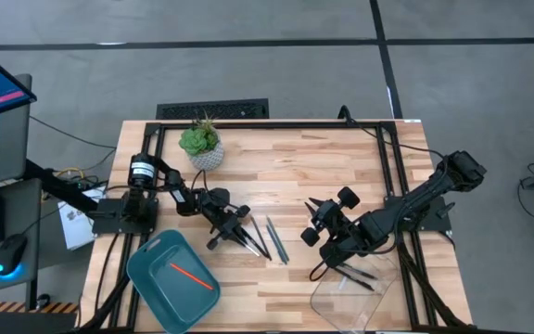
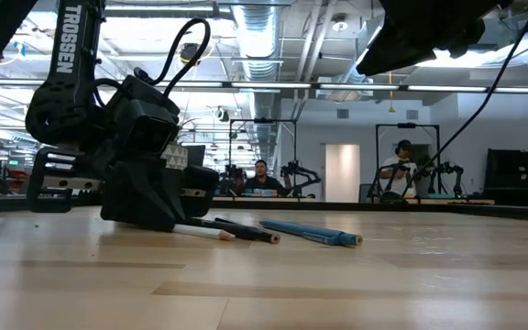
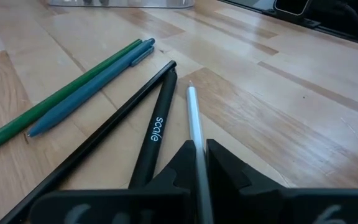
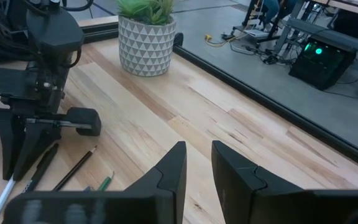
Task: Sort pens & pencils
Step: Put the white pencil into the blue bin
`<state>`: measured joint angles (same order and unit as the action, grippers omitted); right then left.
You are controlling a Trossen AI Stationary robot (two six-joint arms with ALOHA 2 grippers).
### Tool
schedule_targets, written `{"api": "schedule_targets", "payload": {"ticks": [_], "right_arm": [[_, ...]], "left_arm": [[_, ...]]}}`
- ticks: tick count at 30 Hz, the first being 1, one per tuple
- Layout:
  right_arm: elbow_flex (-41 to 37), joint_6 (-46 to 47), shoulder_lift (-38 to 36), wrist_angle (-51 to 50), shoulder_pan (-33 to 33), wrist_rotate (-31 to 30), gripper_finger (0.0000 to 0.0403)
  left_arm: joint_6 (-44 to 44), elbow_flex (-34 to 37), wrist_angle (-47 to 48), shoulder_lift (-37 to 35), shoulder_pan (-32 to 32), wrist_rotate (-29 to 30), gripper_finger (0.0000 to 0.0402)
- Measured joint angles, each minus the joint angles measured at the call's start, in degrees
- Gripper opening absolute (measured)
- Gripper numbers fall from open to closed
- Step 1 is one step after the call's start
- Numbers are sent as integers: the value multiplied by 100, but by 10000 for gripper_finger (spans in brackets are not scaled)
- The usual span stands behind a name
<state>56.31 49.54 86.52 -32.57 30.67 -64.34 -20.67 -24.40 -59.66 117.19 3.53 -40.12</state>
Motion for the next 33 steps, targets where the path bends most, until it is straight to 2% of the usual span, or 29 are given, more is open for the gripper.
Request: {"api": "schedule_targets", "payload": {"ticks": [13, 26, 33], "right_arm": [[0, 0, 0, 1, 1, 0, 98], [1, 1, 0, -1, 0, 0, 98], [2, 1, 0, -1, 1, 0, 98]], "left_arm": [[21, 15, -221, 20, 2, -15, 7], [294, 20, -866, 48, -33, 17, 8], [492, 19, -1155, -24, -33, -157, 8]]}}
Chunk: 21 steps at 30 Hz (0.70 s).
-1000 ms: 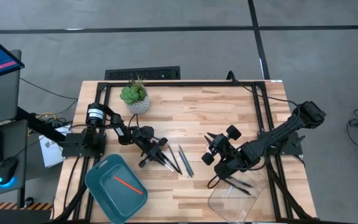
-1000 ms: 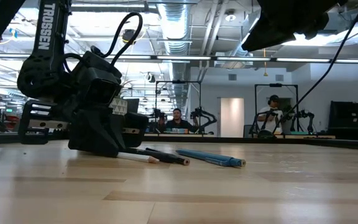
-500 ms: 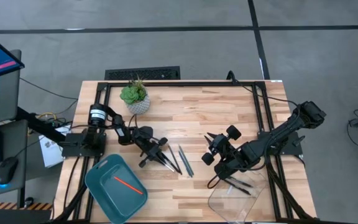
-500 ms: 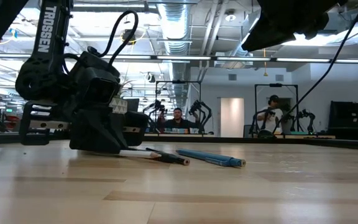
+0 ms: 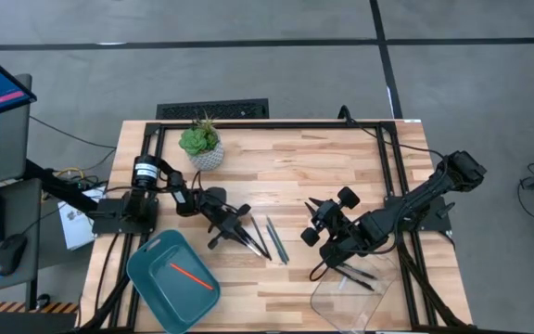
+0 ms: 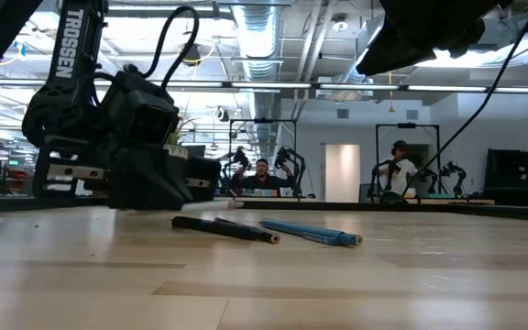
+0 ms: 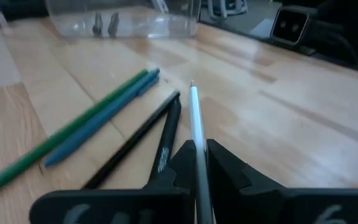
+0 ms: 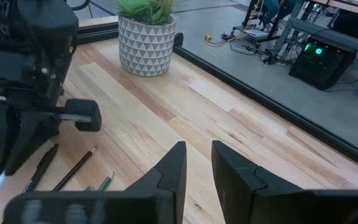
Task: Sort pens & pencils
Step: Put the white pencil into the blue bin
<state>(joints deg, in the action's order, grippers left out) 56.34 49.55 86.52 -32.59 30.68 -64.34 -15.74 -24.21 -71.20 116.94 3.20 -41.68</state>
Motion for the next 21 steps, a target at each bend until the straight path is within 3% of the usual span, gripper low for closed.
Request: {"api": "schedule_targets", "payload": {"ticks": [9, 21], "right_arm": [[0, 1, -2, -12, 0, 2, 98], [0, 1, -2, -14, 0, 2, 98]], "left_arm": [[108, -7, 132, -903, 0, -187, 8], [-416, -12, 2390, -3496, 0, -101, 9]]}}
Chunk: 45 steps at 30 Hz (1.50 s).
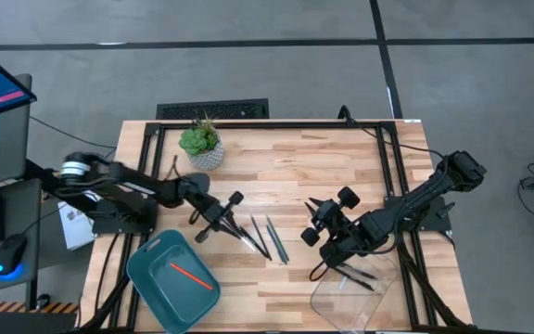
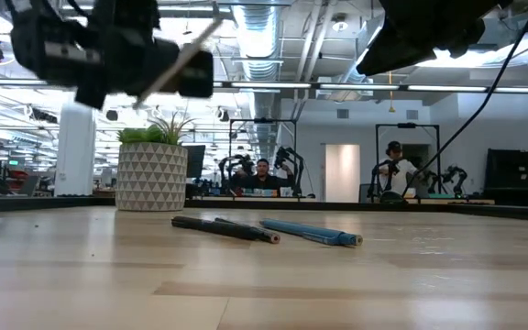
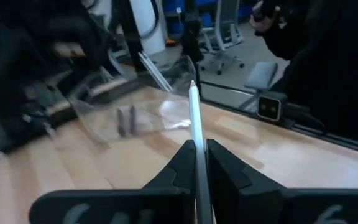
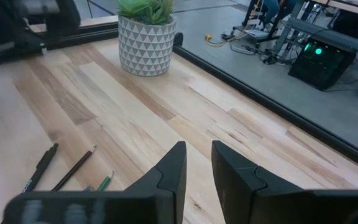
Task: Sort pens & pencils
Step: Put the white pencil into the blue bin
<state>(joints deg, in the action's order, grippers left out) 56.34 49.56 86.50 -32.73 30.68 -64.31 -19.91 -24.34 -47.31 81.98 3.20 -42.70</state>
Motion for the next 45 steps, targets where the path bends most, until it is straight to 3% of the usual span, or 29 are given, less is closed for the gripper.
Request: {"api": "schedule_targets", "payload": {"ticks": [10, 18, 24, 37, 45], "right_arm": [[0, 0, 0, 6, 0, 0, 98], [0, 0, 0, 15, 0, 0, 98], [0, 0, 0, 15, -1, 0, 98], [0, 2, 0, 17, 9, 0, 98], [0, 2, 0, 17, 9, 4, 98]], "left_arm": [[-481, 0, 2215, -1933, 7, 766, 9], [380, 0, 3457, -2530, -143, -204, 9], [995, 0, 3776, -2749, -779, -144, 9], [1032, -2, 4516, -3283, -2533, 2037, 9], [1750, -2, 5423, -4014, -3188, 3109, 9]]}}
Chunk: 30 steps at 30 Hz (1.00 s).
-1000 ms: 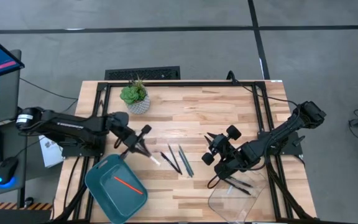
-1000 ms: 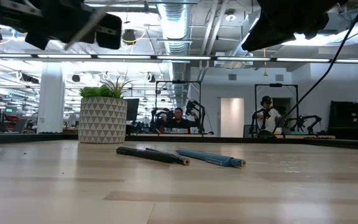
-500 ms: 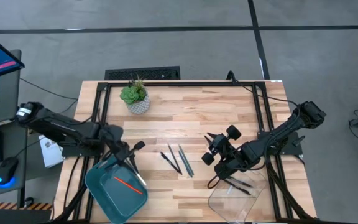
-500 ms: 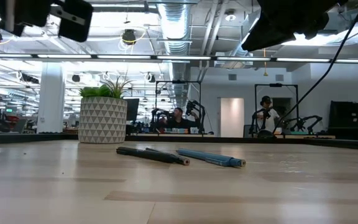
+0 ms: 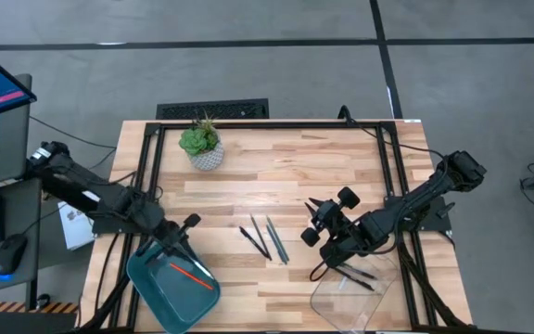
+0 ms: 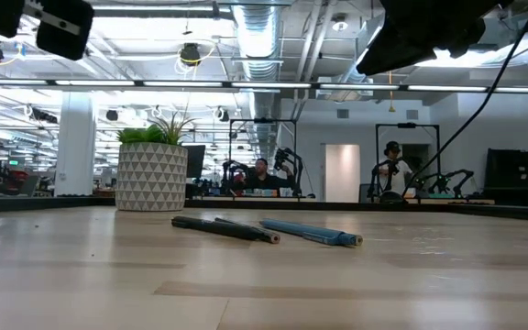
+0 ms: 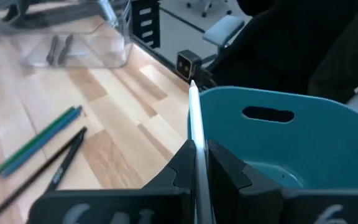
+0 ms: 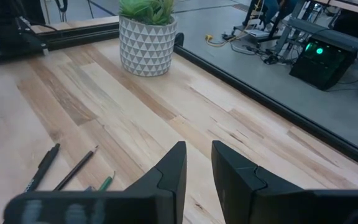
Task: Sort pens & pencils
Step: Put the white pencil into the blue bin
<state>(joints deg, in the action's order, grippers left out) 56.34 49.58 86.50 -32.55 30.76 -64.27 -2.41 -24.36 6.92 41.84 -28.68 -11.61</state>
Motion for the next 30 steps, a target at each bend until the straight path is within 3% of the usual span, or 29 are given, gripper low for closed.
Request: {"api": "schedule_targets", "payload": {"ticks": [5, 9, 16, 24, 30], "right_arm": [[0, 4, 0, 2, 0, 86, 98], [0, 4, 0, 1, 0, 122, 98], [0, 4, 0, 2, -2, 122, 98], [0, 2, 0, 2, -13, 122, 98], [0, 2, 0, 2, -13, 122, 98]], "left_arm": [[544, 183, -72, -362, -434, 228, 9], [987, 484, -136, -523, -880, 749, 9], [1322, 1175, -1165, -555, -1475, 1286, 9], [1569, 1593, -1554, -553, -1762, 1678, 9], [1586, 1598, -1578, -553, -1772, 1652, 12]]}}
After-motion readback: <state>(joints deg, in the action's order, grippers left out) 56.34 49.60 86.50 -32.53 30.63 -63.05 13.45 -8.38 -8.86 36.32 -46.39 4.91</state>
